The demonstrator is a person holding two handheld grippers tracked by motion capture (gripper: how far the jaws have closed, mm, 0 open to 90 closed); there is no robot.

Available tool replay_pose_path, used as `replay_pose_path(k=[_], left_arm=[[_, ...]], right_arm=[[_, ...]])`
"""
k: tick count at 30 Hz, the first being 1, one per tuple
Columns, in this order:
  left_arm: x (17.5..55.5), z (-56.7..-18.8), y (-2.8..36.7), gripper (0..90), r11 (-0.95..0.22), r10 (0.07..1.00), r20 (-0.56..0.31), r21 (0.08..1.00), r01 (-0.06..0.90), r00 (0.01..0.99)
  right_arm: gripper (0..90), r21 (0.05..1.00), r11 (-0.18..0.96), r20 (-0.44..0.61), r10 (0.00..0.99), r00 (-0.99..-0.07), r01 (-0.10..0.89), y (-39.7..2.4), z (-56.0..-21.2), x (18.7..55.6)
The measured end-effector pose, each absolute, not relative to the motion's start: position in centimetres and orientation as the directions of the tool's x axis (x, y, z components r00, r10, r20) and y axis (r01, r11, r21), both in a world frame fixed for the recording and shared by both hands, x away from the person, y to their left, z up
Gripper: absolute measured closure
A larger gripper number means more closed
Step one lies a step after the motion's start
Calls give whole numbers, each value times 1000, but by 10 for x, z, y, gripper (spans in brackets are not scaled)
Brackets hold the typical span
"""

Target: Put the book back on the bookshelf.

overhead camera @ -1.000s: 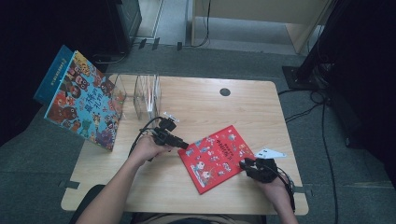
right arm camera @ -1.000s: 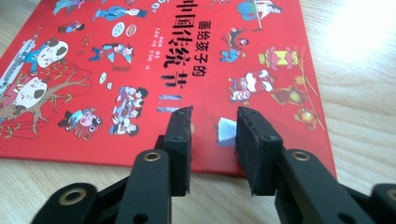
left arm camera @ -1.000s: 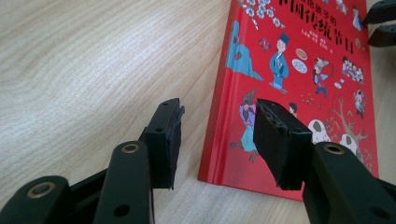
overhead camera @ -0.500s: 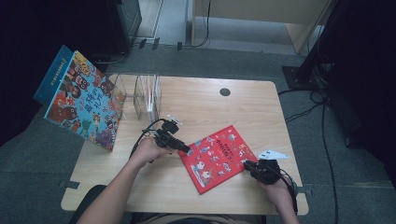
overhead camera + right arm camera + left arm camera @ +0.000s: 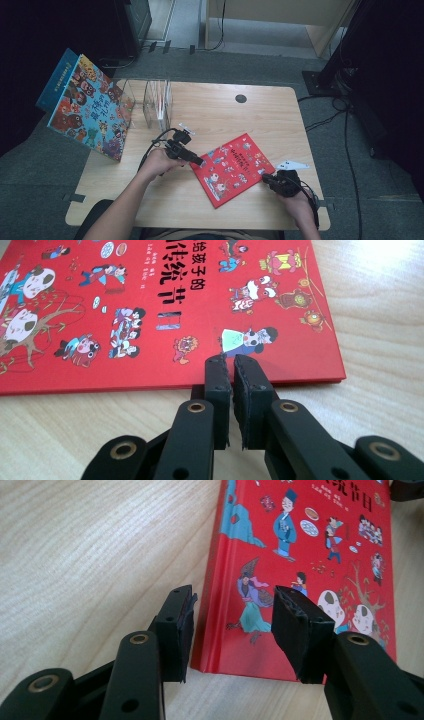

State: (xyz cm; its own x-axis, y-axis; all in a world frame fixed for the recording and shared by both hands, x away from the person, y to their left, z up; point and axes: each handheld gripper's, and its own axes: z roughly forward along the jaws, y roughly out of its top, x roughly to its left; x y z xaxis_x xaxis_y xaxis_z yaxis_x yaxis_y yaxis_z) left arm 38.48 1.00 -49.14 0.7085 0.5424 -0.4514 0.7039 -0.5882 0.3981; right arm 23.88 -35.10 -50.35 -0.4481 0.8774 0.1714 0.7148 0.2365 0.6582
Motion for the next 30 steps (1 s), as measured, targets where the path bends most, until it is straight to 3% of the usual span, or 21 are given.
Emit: replay_pose_path(k=[30], left_arm=[[365,-488,50,475,-482,614,-470,412,773,634]], right_arm=[[800,682,327,125,829,-545,654,-310,-509,283]])
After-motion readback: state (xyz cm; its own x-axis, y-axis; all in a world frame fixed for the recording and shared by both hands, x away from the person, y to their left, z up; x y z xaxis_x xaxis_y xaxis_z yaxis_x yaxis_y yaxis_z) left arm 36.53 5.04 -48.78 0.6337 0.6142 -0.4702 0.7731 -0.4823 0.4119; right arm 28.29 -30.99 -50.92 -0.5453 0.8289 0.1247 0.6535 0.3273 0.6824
